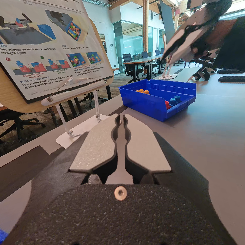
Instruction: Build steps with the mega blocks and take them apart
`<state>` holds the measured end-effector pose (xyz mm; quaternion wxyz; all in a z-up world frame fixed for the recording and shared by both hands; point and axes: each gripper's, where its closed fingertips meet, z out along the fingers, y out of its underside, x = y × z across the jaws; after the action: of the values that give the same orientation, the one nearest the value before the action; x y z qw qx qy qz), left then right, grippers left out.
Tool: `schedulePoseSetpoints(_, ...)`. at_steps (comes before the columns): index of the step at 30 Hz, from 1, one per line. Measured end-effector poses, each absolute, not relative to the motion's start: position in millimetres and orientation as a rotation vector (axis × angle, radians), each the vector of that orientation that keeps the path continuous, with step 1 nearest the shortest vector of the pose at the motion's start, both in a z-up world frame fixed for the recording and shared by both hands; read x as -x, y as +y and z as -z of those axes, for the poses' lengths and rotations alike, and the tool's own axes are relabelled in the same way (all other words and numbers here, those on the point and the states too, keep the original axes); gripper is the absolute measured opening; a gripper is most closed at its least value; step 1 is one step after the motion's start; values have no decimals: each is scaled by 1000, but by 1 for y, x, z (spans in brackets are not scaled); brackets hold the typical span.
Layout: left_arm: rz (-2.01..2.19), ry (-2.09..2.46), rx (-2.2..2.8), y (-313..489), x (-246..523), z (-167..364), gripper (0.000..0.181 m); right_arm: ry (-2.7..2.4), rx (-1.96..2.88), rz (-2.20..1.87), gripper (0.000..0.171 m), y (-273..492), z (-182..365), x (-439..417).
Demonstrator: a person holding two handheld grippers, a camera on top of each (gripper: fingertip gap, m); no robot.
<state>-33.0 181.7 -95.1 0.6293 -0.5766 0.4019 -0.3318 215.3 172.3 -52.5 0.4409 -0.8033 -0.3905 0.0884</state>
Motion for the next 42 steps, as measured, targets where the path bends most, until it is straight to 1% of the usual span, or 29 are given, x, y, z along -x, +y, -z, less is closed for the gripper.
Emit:
schedulePoseSetpoints(1, 758, 922, 1321, 181, 33, 95, 4, -910, 1903, -255, 35, 173, 40, -201)
schedulePoseSetpoints(3, 754, 921, 1320, 181, 33, 95, 4, -776, 1756, -289, 29, 176, 23, -180)
schedulePoseSetpoints(5, 749, 916, 1325, 182, 33, 95, 2, -621, 1642, -347, 20, 179, 15, -162)
schedulePoseSetpoints(7, 742, 908, 1329, 184, 35, 95, 0, -512, 1566, -375, 11, 182, 20, -149)
schedulePoseSetpoints(11, 757, 894, 1352, 185, 36, 94, 0, -360, 1478, -402, 0, 189, 40, -135)
schedulePoseSetpoints(18, 721, 851, 1351, 190, 41, 87, 0, -360, 1506, -419, 0, 198, 81, -122)
schedulePoseSetpoints(23, 679, 795, 1334, 190, 52, 54, 0, -392, 1525, -411, 0, 200, 90, -116)
schedulePoseSetpoints(28, 568, 709, 1369, 199, 105, 1, 0, -392, 1515, -415, 0, 199, 87, -116)
schedulePoseSetpoints(31, 438, 679, 1465, 217, 153, -9, 9, -389, 1515, -419, 0, 199, 87, -118)
schedulePoseSetpoints(33, 334, 681, 1578, 233, 187, -2, 15, -395, 1512, -418, 0, 198, 86, -118)
schedulePoseSetpoints(35, 267, 759, 1701, 244, 212, 16, 15, -396, 1506, -426, 0, 197, 84, -118)
schedulePoseSetpoints(42, 16, 956, 2269, 278, 271, 144, 32, -389, 1506, -447, 0, 196, 84, -119)
